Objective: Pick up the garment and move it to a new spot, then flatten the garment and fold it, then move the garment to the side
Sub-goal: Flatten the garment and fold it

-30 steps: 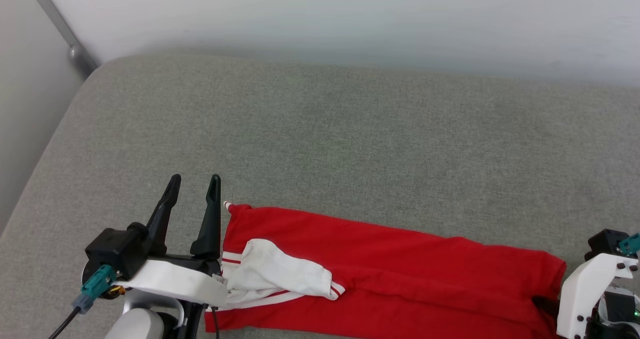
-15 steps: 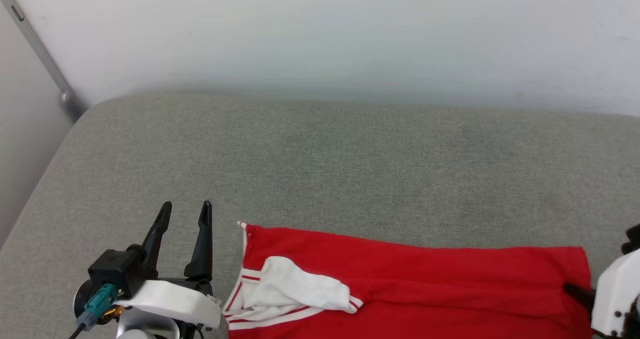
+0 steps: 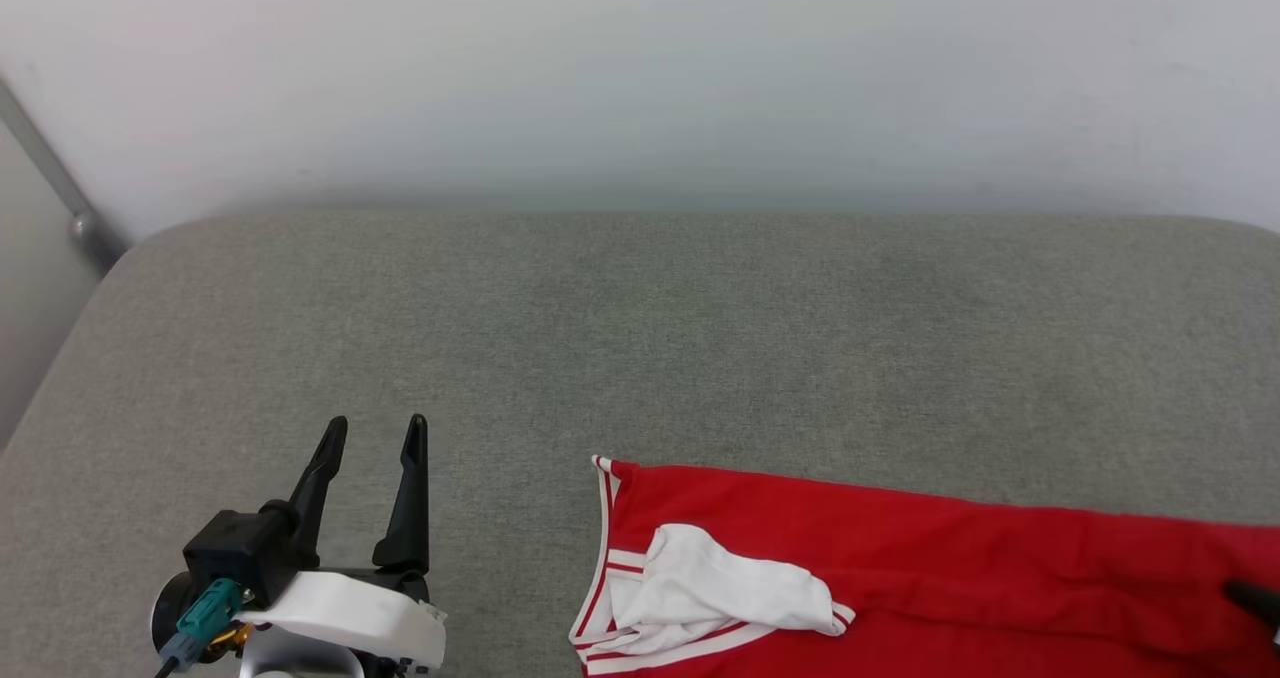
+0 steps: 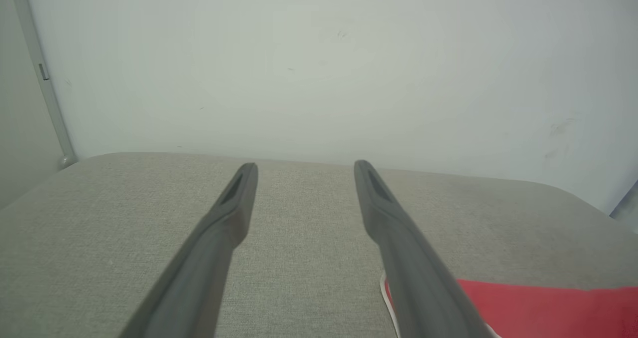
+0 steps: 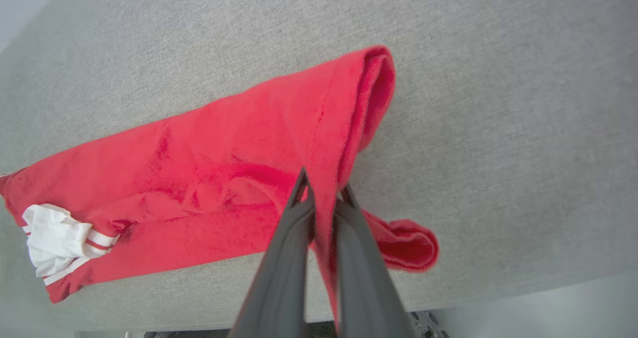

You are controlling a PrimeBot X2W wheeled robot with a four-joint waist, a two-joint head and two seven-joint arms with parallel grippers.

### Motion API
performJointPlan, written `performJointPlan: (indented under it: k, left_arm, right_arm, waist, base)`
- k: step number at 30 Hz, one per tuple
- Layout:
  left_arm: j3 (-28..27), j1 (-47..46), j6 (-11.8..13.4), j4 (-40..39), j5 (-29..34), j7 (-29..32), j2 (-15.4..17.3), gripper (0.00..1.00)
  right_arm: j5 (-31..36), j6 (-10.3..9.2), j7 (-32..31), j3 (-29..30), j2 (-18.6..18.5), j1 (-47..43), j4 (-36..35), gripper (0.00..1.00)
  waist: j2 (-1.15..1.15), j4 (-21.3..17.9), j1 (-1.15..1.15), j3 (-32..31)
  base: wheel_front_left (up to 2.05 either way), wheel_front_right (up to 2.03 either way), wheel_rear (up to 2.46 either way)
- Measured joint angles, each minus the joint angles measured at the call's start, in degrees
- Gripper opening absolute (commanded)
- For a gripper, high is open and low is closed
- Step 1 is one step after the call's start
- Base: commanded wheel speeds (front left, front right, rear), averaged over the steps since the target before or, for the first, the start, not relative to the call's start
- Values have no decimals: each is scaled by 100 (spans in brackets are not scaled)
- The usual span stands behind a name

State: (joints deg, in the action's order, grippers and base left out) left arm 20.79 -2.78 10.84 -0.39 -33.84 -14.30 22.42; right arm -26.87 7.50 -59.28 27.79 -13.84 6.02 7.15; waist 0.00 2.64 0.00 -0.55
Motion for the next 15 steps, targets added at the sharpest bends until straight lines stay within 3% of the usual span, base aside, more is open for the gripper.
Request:
performJointPlan:
  k: [3, 7, 12, 15]
  left_arm:
    - [5, -1, 4, -2, -1, 1, 1, 100]
    - [24, -4, 11, -8, -9, 10, -4, 100]
    - [102, -49, -1, -20, -4, 56, -12, 100]
    - [152, -122, -23, -23, 7, 88, -19, 100]
  right_arm:
    - [-68, -1, -389, 75, 471, 118, -10, 0]
    - [-630, -1, -760, -5, 960, 254, -4, 0]
    - [-1634, -1, -871, -341, 1061, 366, 256, 0]
    - [-2446, -1, -434, -1111, 1084, 424, 732, 0]
  waist:
    - [0, -37, 0, -3]
    - [0, -44, 0, -3]
    - [0, 5, 0, 20]
    - [0, 83, -1, 84]
  base:
    - [0, 0, 0]
    - [0, 0, 0]
    - [0, 0, 0]
    - [0, 0, 0]
